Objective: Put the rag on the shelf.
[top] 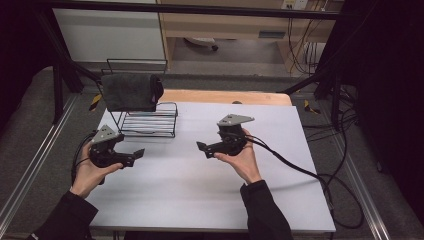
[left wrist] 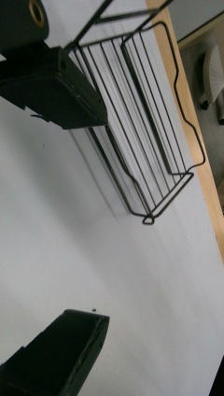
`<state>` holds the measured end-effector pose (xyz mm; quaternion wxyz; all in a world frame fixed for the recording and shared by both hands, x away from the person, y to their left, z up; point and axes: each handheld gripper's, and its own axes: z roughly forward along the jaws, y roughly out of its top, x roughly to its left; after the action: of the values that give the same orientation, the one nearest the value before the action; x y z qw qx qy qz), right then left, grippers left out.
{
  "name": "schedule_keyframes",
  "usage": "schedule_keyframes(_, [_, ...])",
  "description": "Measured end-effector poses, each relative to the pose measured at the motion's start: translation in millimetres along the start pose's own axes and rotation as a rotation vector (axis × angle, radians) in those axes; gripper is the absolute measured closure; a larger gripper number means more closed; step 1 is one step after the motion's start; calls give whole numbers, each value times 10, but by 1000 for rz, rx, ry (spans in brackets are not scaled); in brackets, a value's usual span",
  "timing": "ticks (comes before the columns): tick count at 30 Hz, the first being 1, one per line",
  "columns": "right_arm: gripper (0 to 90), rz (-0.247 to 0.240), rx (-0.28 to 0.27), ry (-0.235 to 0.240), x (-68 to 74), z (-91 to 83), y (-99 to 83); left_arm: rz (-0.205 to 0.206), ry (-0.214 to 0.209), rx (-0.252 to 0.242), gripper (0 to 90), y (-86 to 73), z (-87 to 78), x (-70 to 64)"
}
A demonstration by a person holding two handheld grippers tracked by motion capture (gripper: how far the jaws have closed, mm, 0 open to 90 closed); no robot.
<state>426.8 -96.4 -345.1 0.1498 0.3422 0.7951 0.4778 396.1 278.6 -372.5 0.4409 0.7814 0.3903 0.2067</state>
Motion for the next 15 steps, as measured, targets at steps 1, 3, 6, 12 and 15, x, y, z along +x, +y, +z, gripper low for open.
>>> schedule_keyframes(1, [10,8,7,-6,-29,-50,-41,9,-2,6,46,-19,5,-27])
schedule_keyframes(3, [8,8,9,-13,-90,-156,-130,9,-14,12,39,-59,16,-73])
schedule_keyframes(6, [7,28,-2,4,-188,-303,-279,2,-28,12,38,-110,33,-134])
schedule_keyframes(12, [6,63,3,13,-355,-484,-620,7,-39,13,38,-198,58,-235])
schedule_keyframes(15, [6,74,25,3,-436,-539,-800,5,-50,19,38,-266,76,-278])
